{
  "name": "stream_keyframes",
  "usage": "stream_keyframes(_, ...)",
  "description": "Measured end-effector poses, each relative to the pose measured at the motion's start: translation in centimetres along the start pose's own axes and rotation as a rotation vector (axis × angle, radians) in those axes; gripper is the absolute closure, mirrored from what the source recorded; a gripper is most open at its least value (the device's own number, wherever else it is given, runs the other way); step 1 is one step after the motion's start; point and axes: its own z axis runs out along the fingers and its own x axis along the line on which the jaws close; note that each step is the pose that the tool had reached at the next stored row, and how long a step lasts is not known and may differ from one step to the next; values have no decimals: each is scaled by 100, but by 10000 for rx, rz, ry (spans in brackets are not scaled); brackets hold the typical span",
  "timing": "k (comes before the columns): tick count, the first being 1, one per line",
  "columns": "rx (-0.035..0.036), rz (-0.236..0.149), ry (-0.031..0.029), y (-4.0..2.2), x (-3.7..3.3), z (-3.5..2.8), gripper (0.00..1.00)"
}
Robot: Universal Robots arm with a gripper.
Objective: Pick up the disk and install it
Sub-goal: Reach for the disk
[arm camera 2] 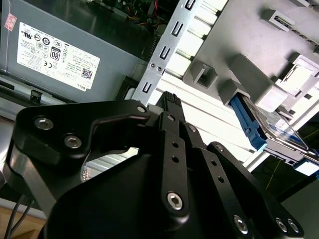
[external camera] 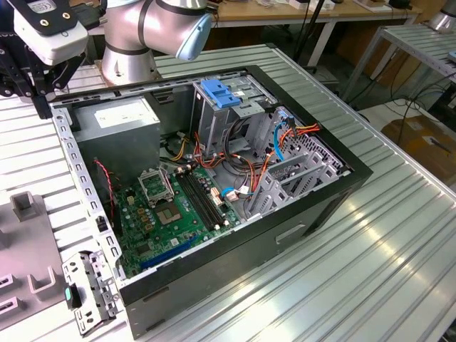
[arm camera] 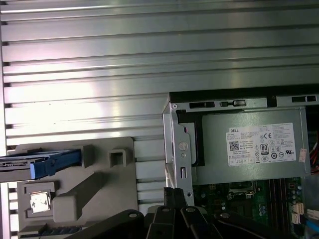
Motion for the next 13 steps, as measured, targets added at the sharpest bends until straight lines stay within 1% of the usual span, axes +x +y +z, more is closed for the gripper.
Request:
stream_keyframes(4,0,1,0,-1,9,0,89)
stream_keyframes(7,-1,0,0,-3,40,-1,89)
stream_keyframes(13,0,-1,0,-3,43,-1,89)
